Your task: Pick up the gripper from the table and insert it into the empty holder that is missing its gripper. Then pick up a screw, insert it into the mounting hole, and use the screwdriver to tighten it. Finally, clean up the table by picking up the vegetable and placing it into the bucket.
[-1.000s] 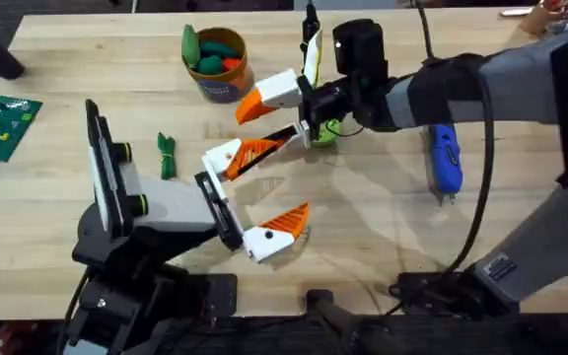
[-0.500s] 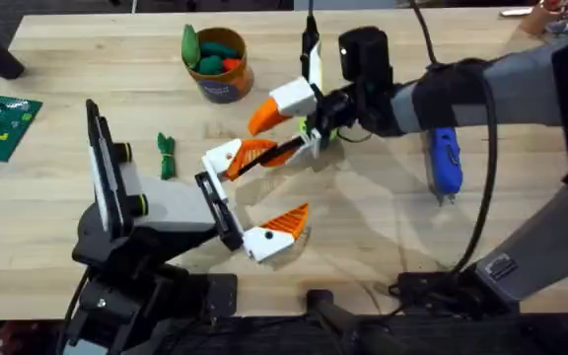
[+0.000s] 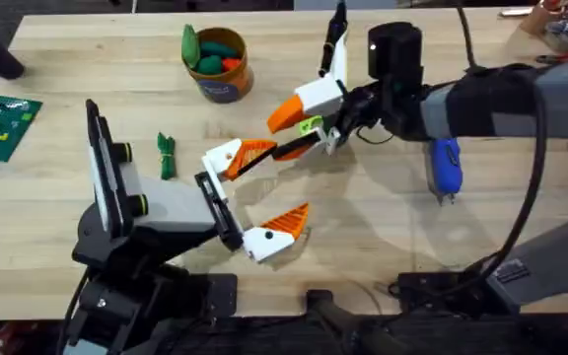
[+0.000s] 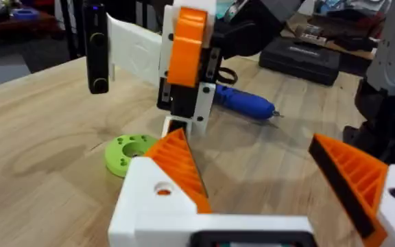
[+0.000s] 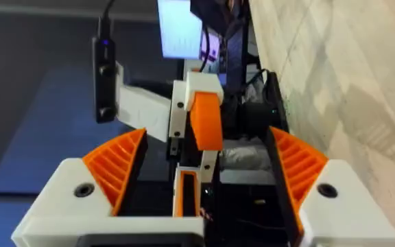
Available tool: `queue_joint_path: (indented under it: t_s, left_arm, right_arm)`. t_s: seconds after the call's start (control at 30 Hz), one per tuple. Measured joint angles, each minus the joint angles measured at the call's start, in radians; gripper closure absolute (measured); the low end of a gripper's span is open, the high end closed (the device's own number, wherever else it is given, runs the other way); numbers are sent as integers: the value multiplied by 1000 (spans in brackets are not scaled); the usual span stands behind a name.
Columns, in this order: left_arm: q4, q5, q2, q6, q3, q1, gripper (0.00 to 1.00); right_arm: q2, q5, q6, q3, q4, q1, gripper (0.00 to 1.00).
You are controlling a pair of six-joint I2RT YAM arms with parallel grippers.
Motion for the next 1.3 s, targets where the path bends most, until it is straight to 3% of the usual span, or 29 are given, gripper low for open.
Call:
queue_joint_path:
  t_s: [0.27,0.33,0.53,0.83,1.3]
  left_arm:
    - [0,0,0,0,0,0,15]
    - [0,0,0,0,0,0,15]
    - [0,0,0,0,0,0,14]
    - [-2,-1,0,-13,0,0,14]
    - [-2,-9,0,-26,0,1,15]
  right_arm:
    - [0,5,-42,0,2,53,10]
    - [0,16,-45,0,1,53,52]
    - [0,56,-57,0,2,53,468]
    - [0,79,-49,0,5,53,974]
    - [0,107,-14,0,9,63,982]
